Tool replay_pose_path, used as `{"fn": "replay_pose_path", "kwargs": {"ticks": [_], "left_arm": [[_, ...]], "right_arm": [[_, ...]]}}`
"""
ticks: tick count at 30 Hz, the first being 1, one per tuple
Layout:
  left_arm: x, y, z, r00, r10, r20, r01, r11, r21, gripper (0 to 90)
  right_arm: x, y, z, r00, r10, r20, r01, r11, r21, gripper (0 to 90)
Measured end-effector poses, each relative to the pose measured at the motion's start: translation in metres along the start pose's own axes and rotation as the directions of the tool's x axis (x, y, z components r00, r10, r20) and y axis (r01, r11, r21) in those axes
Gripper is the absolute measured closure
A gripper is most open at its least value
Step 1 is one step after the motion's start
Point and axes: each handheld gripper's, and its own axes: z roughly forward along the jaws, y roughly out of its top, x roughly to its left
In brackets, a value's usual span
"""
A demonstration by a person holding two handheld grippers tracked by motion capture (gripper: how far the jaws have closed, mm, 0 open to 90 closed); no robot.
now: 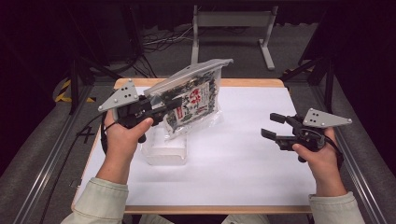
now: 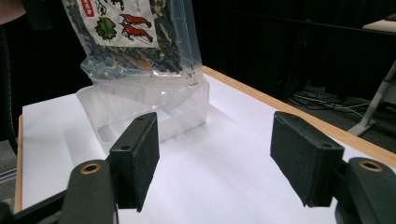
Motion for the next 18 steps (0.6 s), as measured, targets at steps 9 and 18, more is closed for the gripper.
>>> {"fn": "replay_pose_path", "kwargs": {"ticks": [9, 18], "left_arm": [[0.018, -0.001, -0.013, 0.9975, -0.02, -0.068, 0.021, 0.9995, 0.022, 72.3], [0.036, 0.003, -0.017, 0.9891, -0.034, -0.143, 0.038, 0.9989, 0.026, 72.2]], "right_arm": [[-0.004, -0.007, -0.005, 0.9998, 0.016, 0.007, -0.016, 1.0, 0.0, 33.0], [-0.007, -0.01, -0.005, 0.9996, 0.028, 0.009, -0.028, 1.0, -0.004, 33.0]]}}
